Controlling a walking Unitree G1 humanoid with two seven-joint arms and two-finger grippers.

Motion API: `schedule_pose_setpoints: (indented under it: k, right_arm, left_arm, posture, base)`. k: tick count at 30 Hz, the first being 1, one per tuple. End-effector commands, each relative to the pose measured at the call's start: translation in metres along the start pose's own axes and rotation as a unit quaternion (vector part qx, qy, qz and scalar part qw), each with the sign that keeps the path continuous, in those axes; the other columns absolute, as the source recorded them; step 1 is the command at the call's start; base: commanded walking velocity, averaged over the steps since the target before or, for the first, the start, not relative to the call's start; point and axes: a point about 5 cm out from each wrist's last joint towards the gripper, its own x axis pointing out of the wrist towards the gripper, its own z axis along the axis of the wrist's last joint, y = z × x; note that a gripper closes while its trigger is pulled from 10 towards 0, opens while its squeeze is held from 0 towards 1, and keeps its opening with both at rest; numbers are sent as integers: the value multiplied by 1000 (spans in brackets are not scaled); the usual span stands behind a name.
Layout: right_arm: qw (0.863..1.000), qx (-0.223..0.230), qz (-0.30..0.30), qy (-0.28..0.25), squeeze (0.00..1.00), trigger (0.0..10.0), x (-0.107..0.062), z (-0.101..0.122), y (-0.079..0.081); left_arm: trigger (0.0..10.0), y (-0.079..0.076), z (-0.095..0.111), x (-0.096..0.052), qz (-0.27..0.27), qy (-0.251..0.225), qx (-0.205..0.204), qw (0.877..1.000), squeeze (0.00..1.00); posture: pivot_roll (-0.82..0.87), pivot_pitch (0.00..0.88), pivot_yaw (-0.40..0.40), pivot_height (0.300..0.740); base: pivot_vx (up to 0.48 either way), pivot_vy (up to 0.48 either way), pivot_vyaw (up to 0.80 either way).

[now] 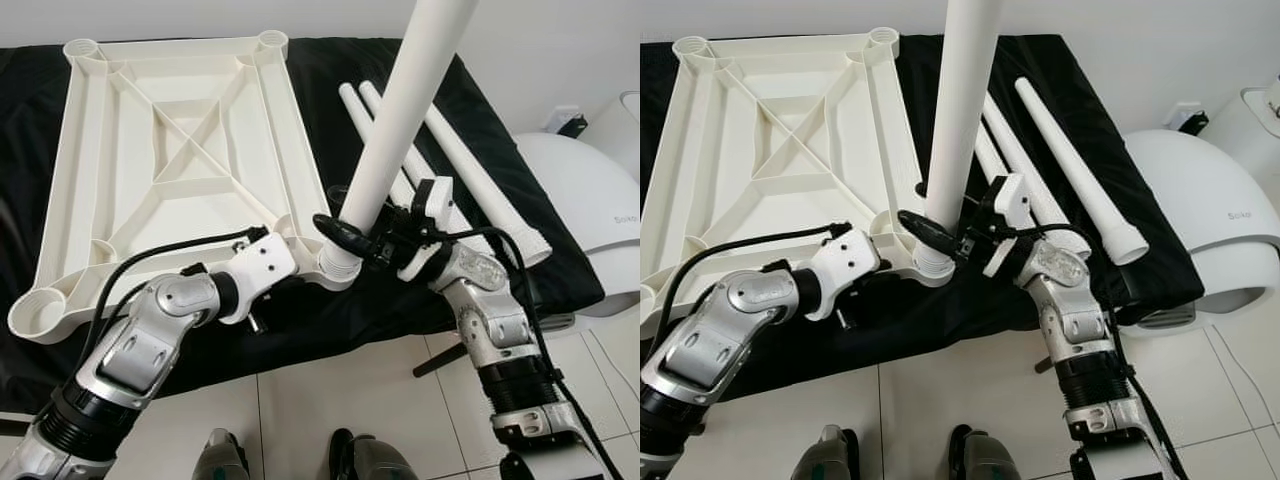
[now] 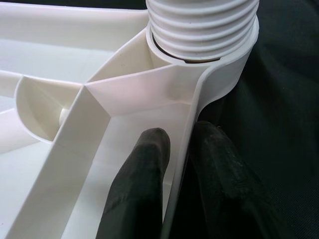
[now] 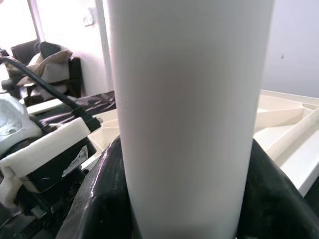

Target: Building children table

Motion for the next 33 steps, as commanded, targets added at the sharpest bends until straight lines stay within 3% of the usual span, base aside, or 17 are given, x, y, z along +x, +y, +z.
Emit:
schedule_pose_setpoints:
  k: [1, 16, 33]
  right_arm:
    - [996, 66, -13, 62, 0, 10000, -12, -32, 11]
    - [996, 60, -23, 59, 0, 10000, -12, -30, 13]
    - [996, 36, 11, 75, 0, 10000, -3, -32, 18]
  left_arm:
    - [10000, 0, 27, -4, 8, -57, 40, 998, 0]
    - [10000, 0, 28, -3, 8, -58, 41, 997, 0]
    - [10000, 0, 29, -3, 11, -59, 40, 997, 0]
  posture:
    - [99, 240, -61, 740]
    - [94, 239, -59, 740]
    - [99, 236, -66, 740]
  base:
    - [0, 0, 0]
    - [0, 0, 0]
    - [0, 0, 0]
